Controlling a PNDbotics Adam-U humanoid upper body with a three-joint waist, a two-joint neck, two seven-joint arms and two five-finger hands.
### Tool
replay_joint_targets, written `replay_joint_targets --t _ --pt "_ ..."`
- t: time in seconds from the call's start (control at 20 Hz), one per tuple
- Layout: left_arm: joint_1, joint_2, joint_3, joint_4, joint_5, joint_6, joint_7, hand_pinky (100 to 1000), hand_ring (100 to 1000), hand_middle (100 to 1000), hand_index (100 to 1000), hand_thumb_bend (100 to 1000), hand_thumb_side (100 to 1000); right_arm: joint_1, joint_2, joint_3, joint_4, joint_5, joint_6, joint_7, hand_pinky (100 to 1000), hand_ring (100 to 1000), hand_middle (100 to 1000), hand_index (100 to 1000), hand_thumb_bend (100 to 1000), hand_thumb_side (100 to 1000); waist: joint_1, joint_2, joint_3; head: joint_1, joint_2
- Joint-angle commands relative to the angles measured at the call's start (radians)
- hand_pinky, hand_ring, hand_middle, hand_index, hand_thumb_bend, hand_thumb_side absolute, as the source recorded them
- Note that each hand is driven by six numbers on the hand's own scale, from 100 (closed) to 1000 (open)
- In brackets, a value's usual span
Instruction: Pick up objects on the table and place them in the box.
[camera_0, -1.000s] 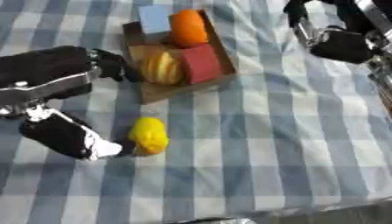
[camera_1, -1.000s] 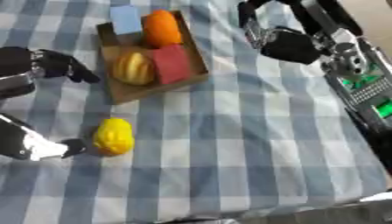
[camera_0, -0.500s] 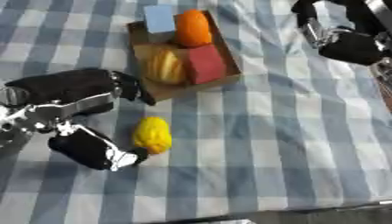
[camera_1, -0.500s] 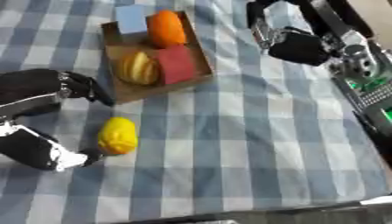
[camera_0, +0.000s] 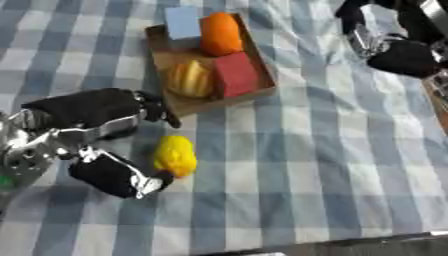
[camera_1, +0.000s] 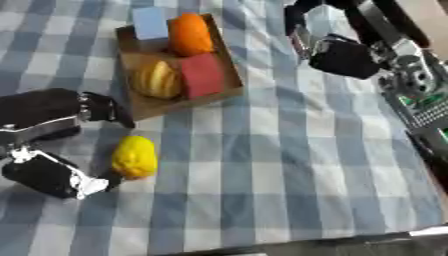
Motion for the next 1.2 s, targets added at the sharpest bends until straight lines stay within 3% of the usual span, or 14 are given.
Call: replay_joint_targets --t 0.05,0.4,0.8,1.0,1.2 --pt "-0.015 -0.009 -0.005 0.037 -0.028 -0.015 -0.013 898 857 845 884 349 404 -0.009 -0.015 -0.008 -0.015 0.002 0.0 0.002 677 615 699 796 100 455 0.0 -0.016 -0.004 0.005 -0.015" --pt "-0.012 -0.036 -0.016 0.143 -0.098 -0.073 0.016 898 857 838 879 287 346 -0.011 -0.01 -0.005 -0.015 0.004 -0.002 0.003 677 614 699 796 100 459 -0.004 -0.008 -0.009 0.009 -0.021" --pt "-0.013 -0.055 -0.023 0.176 -0.085 -0.086 0.037 887 832 796 810 170 327 -0.009 -0.004 -0.005 -0.015 0.002 0.001 0.002 678 615 700 798 100 464 -0.006 -0.009 -0.013 0.012 -0.024" --pt "-0.008 -0.039 -0.014 0.122 -0.059 -0.075 0.056 878 809 766 769 100 317 -0.005 -0.004 -0.006 -0.015 0.004 0.003 0.001 679 615 700 799 100 472 -0.004 -0.011 -0.01 0.011 -0.021" --pt "-0.002 0.011 0.015 -0.031 -0.027 -0.057 0.05 878 808 768 776 100 343 0.002 -0.007 -0.006 -0.015 0.006 0.007 0.002 678 615 699 799 100 474 0.001 -0.016 -0.003 0.005 -0.018"
